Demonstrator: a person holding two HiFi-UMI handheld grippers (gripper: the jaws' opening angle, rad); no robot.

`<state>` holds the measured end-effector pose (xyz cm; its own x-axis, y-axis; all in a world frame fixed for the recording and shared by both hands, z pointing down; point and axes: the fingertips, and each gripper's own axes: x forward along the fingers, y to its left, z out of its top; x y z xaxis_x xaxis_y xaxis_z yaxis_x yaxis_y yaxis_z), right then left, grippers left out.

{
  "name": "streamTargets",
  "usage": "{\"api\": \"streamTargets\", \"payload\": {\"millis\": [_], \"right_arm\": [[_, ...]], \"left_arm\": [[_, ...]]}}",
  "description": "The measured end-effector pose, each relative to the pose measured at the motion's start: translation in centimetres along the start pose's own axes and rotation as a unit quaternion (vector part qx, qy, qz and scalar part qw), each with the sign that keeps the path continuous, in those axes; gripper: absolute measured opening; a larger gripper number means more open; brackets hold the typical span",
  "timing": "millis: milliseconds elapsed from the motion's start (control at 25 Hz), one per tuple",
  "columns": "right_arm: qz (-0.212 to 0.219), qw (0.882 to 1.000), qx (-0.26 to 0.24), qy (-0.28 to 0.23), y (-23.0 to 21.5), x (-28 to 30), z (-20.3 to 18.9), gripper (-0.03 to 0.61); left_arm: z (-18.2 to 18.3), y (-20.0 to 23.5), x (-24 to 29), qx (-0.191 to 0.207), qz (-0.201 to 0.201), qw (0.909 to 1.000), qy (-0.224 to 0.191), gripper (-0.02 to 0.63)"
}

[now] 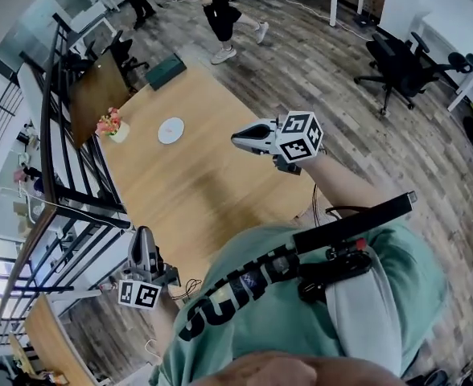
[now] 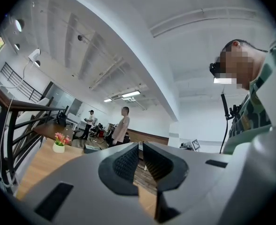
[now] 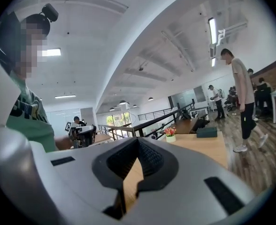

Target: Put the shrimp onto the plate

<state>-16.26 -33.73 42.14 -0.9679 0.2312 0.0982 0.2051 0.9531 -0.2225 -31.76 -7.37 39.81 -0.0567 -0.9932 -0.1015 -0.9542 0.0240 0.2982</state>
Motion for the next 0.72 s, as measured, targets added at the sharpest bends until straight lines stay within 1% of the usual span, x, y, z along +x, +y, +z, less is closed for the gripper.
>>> {"api": "streamTargets", "payload": {"millis": [160,240,360,520,720], "right_arm": [[0.013,1.000,0.009,0.007,-0.2,-6.8,-2.9,0.006],[0.016,1.000,0.020,0.005,-0.5,-9.6,-3.8,0.006],[0.028,0.999,0.033,-0.008,-0.3,-12.0,-4.6,0.006],[0.049,0.997,0.043,-0.032,1.0,-12.1,-4.8,0.006],[0.059,0.997,0.045,-0.028,4.0,-10.7,-5.9,0.006]], "left_arm": [[-3.8,-6.5,1.9,-0.024,0.003,0.9995,0.020,0.032],[-5.4,-9.5,3.1,-0.032,-0.003,0.9989,0.034,0.032],[-6.1,-12.8,4.1,-0.019,-0.012,0.9982,0.055,0.032],[-5.4,-14.0,4.0,-0.005,-0.012,0.9978,0.066,0.032],[-4.6,-14.0,1.9,-0.001,-0.020,0.9983,0.055,0.032]]}}
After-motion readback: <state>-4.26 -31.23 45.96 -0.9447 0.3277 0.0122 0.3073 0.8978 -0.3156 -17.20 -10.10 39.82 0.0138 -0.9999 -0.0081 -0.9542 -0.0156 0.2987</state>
